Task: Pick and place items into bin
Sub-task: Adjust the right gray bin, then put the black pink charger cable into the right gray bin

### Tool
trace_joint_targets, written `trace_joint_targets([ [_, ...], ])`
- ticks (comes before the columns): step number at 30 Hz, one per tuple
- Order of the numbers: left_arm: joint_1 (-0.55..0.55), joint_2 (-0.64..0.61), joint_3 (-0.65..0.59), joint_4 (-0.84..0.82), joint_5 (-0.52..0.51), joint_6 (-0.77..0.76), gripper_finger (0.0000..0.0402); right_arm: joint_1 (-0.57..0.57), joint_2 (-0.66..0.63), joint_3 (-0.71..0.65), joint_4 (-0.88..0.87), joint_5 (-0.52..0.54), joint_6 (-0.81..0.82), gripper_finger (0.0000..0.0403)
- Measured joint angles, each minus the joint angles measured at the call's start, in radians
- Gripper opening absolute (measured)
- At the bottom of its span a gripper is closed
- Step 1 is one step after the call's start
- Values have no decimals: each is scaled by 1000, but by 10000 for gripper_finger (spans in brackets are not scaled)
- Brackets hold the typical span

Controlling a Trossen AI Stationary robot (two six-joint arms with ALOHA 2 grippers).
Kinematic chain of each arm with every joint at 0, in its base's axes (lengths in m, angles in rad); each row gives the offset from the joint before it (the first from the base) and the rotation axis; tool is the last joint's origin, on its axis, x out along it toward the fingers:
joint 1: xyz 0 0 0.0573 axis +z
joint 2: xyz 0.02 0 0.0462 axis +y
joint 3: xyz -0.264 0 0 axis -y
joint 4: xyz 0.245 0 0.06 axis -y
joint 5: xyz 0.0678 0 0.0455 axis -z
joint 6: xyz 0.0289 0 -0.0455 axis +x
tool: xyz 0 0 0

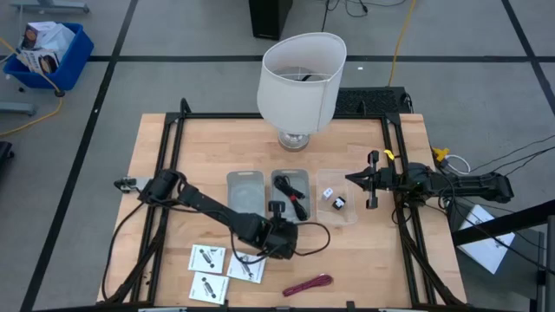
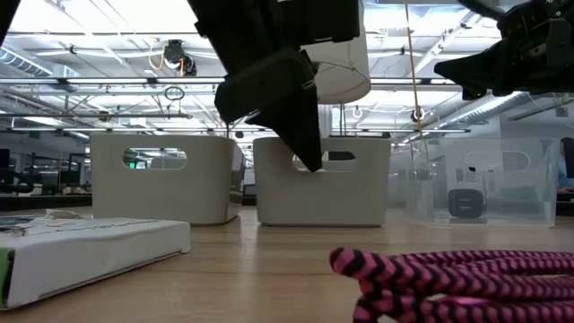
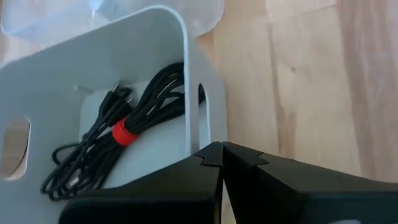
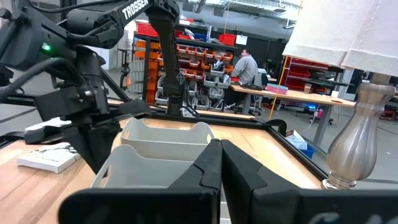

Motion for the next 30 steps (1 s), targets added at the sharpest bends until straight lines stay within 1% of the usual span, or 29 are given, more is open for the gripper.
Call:
trace_joint_targets([
  [3, 0, 0, 0, -10, 5, -1, 4, 0, 0, 0, 0, 0, 0, 0],
  [7, -11, 0, 3, 36, 52, 4, 11, 0, 0, 0, 0, 0, -1, 0],
  [9, -25, -3, 19, 44, 92, 3, 13, 0, 0, 0, 0, 0, -2, 0],
  [12, -56, -8, 60, 62, 187, -20, 4, 0, 0, 0, 0, 0, -4, 0],
  [14, -86, -8, 90, 74, 243, -47, 5, 0, 0, 0, -1, 0, -8, 0],
  [17, -135, 19, 144, 93, 267, -84, 4, 0, 0, 0, 1, 0, -11, 0],
  [20, -158, 69, 217, 82, 288, -145, 4, 0, 0, 0, 7, 0, -11, 0],
  [24, -149, 151, 347, 20, 315, -216, 18, 0, 0, 0, 20, 0, -7, 0],
  [27, -138, 217, 415, -31, 391, -228, 37, 0, 2, 0, 35, 0, 3, 0],
  [30, -126, 257, 463, -21, 473, -243, 69, 0, 5, 0, 36, 0, 4, 0],
])
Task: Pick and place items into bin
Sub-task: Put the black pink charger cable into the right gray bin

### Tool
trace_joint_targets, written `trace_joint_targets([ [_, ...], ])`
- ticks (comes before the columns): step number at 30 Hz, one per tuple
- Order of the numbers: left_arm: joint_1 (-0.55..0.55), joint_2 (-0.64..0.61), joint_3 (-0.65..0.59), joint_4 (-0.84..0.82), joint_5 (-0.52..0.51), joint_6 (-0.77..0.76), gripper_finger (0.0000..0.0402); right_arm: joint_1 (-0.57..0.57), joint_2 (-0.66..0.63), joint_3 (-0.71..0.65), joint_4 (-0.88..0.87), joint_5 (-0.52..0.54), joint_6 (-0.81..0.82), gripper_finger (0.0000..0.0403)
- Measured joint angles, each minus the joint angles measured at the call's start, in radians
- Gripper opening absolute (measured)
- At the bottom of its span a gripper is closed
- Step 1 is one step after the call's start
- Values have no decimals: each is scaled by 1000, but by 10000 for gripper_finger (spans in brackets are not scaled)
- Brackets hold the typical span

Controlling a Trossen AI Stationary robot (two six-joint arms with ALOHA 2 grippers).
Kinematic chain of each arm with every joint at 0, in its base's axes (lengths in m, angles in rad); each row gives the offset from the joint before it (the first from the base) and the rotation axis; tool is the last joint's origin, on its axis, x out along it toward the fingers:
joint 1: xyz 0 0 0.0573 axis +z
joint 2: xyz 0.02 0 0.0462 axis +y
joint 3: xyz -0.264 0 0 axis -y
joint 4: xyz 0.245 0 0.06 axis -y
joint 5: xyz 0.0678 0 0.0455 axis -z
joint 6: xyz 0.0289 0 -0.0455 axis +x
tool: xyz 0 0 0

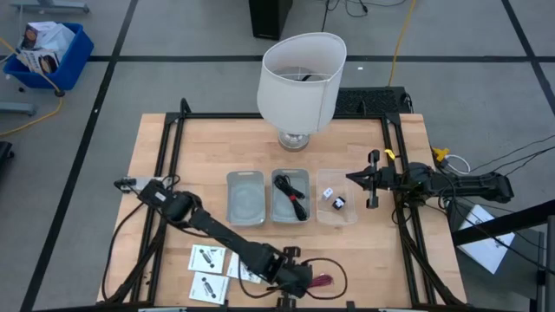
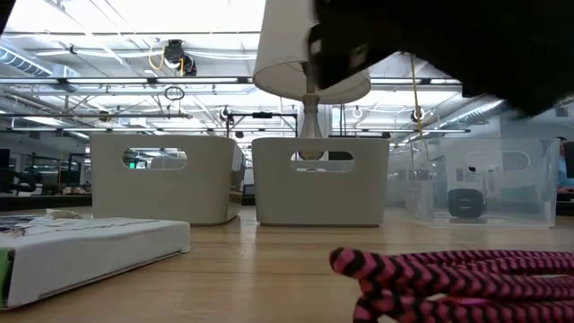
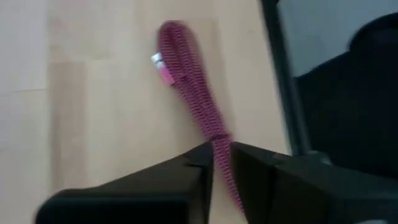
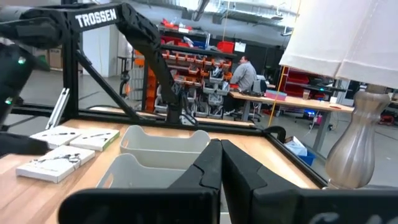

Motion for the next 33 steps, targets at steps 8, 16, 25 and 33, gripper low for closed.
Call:
trace_joint_targets([
  [8, 27, 24, 23, 55, 19, 23, 191, 0, 11, 0, 1, 0, -8, 0],
  [16, 28, 63, 22, 59, 64, -42, 278, 0, 13, 0, 2, 1, -4, 0],
  [25, 42, 95, 22, 42, 116, -41, 299, 0, 30, 0, 11, 4, 1, 0],
  [33, 67, 102, 3, -19, 105, 31, 258, 0, 36, 0, 12, 4, 1, 0],
])
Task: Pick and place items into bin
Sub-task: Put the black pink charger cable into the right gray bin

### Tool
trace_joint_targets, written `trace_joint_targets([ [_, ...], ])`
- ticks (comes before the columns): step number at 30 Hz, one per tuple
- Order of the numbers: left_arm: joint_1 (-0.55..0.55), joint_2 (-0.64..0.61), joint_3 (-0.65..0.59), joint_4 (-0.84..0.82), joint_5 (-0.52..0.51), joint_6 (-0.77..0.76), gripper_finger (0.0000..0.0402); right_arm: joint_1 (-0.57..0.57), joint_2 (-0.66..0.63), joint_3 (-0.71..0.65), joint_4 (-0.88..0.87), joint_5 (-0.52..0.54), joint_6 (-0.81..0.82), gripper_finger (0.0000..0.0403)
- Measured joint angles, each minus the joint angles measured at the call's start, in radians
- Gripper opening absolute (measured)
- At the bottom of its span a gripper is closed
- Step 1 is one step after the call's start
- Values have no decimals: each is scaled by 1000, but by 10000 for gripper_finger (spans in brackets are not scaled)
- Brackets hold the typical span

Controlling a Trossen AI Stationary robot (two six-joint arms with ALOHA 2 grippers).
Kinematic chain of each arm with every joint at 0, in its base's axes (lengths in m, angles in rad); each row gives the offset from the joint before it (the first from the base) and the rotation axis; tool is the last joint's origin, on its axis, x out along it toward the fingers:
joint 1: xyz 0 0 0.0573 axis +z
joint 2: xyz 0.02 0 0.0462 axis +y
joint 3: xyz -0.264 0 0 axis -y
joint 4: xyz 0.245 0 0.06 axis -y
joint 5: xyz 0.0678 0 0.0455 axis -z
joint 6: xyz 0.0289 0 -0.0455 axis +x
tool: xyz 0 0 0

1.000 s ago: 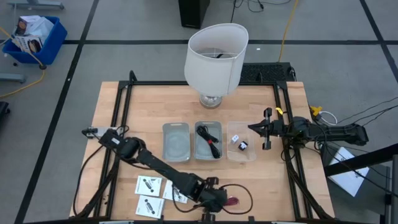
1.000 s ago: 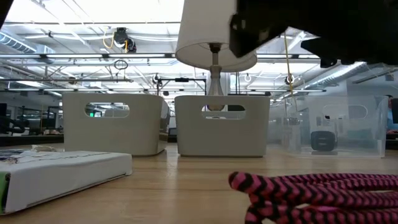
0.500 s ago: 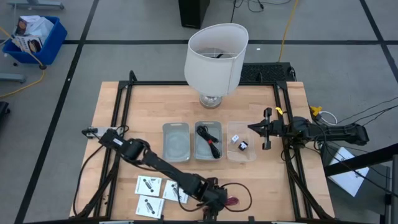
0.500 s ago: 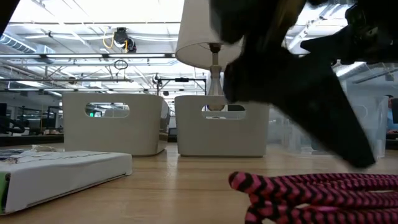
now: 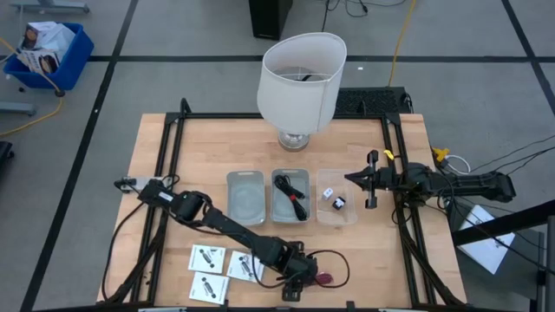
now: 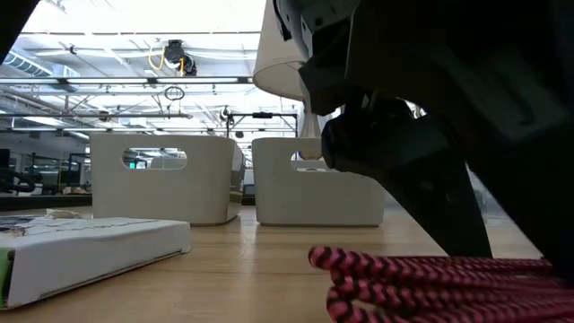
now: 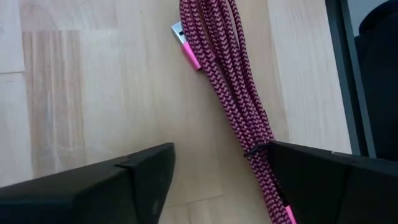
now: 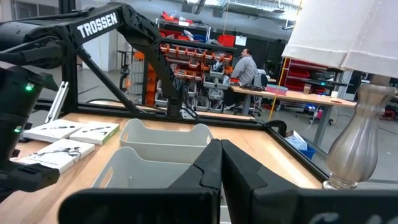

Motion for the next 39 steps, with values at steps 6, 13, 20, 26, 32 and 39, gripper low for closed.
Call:
trace_joint_targets([
  [6, 5, 5, -16, 16, 14, 15, 219, 0, 1, 0, -6, 0, 0, 0],
  [13, 11, 2, -16, -85, -79, 4, 135, 0, 1, 0, -6, 0, 4, 0],
  [20, 33, 0, -18, -178, -139, 1, 78, 0, 1, 0, -4, 0, 11, 0],
  [26, 39, -39, -23, -156, -120, 61, 75, 0, 1, 0, -4, 0, 11, 0],
  [32, 39, -86, -26, -147, -139, 58, 107, 0, 2, 0, -3, 0, 11, 0],
  [39, 12, -87, -25, -123, -120, 85, 195, 0, 2, 0, -3, 0, 11, 0],
])
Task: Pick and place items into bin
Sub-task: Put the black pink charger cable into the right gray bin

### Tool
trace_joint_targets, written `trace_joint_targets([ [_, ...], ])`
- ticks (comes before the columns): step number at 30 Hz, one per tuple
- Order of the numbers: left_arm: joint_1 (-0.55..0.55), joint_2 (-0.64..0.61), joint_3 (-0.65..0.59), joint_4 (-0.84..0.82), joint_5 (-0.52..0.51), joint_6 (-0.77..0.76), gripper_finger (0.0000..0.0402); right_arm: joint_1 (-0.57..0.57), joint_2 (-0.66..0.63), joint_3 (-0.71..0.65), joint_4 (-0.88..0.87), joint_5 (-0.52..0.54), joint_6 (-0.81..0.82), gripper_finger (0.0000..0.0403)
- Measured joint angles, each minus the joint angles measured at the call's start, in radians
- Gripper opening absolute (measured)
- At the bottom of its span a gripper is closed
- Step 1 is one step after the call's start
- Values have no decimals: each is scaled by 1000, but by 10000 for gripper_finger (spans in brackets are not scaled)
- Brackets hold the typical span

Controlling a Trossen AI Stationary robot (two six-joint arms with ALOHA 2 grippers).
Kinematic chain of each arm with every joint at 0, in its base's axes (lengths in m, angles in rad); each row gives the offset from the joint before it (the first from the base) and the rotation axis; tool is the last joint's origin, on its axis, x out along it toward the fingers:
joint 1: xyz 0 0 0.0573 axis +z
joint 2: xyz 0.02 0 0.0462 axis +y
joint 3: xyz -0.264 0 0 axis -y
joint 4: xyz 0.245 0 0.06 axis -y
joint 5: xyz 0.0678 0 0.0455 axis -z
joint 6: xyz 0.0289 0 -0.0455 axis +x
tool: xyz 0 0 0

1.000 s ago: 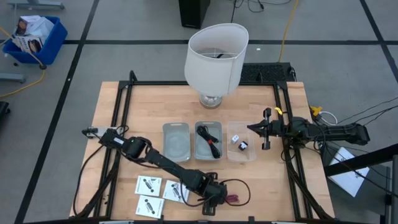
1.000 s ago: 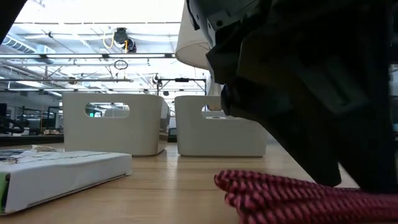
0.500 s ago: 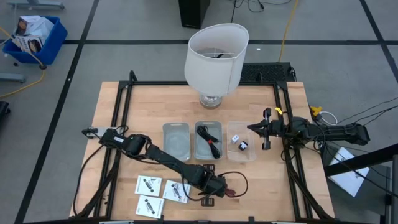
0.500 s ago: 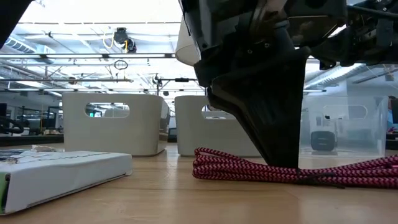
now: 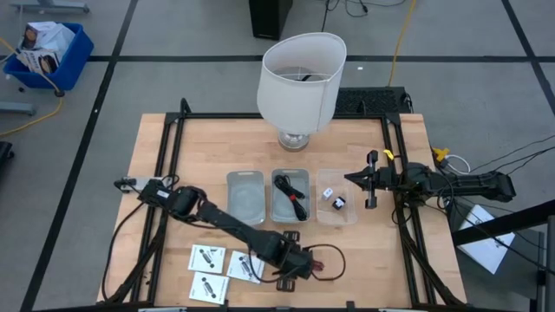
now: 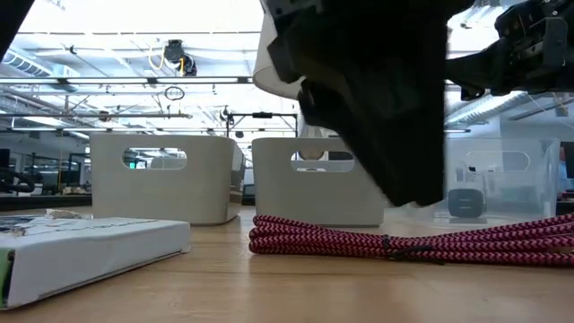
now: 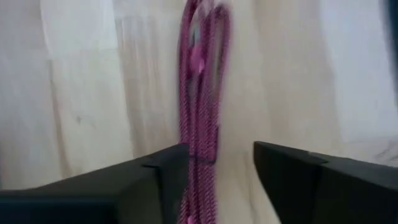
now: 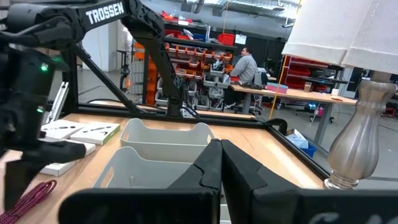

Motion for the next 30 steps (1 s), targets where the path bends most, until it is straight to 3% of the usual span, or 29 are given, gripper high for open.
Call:
trace_joint_targets([
  [8, -8, 9, -2, -4, -51, 41, 314, 0, 0, 0, 0, 0, 0, 0],
  [14, 11, 13, -67, 38, -38, 40, 332, 0, 0, 0, 0, 0, 0, 0],
  [21, 21, 4, -138, 87, 6, 57, 263, 0, 0, 0, 0, 0, -9, 0],
  [30, 22, 2, -139, 124, 51, 160, 75, 0, 0, 0, 0, 0, -11, 0],
])
